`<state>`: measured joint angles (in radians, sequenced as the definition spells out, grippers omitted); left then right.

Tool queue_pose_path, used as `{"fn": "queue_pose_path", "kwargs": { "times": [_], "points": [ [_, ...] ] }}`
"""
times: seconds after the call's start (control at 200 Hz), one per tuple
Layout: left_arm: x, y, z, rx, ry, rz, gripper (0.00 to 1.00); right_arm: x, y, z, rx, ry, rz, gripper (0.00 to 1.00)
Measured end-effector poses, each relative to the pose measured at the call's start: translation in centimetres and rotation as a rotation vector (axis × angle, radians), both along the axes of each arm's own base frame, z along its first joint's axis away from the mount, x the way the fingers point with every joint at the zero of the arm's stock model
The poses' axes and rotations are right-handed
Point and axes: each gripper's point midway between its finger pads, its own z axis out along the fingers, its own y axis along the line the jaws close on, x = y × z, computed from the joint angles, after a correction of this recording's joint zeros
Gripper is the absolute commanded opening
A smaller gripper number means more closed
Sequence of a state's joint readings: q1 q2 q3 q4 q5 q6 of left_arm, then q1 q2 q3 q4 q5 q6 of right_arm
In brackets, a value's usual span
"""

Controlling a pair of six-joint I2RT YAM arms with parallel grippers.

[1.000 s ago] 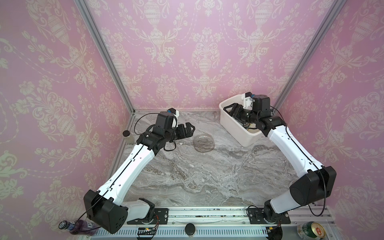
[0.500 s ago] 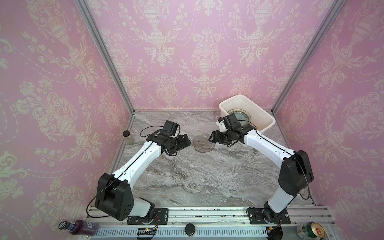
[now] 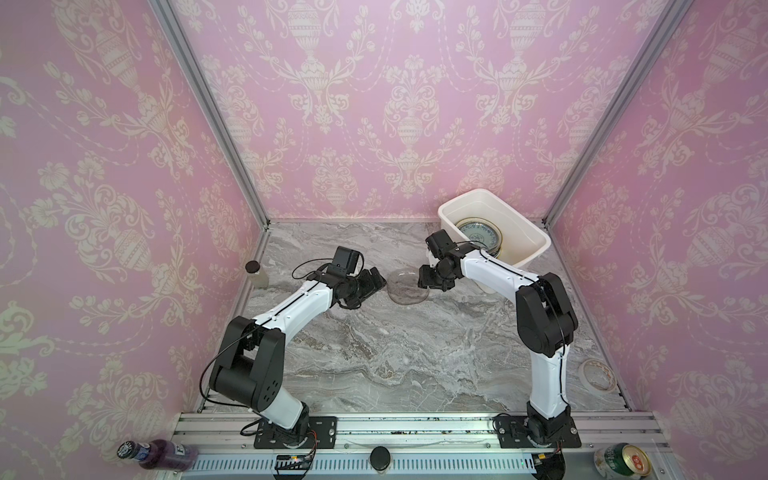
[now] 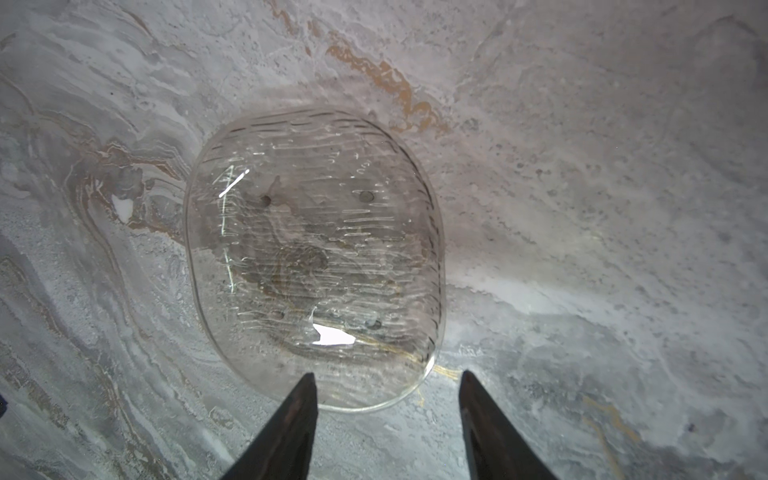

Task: Place the plates into the plastic bin on the countertop
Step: 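Close the right gripper on the glass plate's rim and tilt it up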

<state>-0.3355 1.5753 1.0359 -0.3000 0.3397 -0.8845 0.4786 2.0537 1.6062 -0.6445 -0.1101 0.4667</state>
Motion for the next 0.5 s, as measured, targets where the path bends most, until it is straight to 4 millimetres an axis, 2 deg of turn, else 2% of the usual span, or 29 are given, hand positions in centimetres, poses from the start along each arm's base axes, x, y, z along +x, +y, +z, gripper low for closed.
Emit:
{"fn": "queue_pose_path", "kwargs": {
  "times": [0.195, 0.5],
  "points": [
    [1.3, 0.3, -0.7, -0.039, -0.012, 0.029, 0.91, 0.5, -0.4, -1.9, -0.041, 0.016, -0.019, 0.43],
    [1.7, -0.1, -1.1, -0.078, -0.013, 0.023, 0.86, 0.8, -0.2, -3.8, -0.047, 0.032, -0.017, 0.35]
  ]
}}
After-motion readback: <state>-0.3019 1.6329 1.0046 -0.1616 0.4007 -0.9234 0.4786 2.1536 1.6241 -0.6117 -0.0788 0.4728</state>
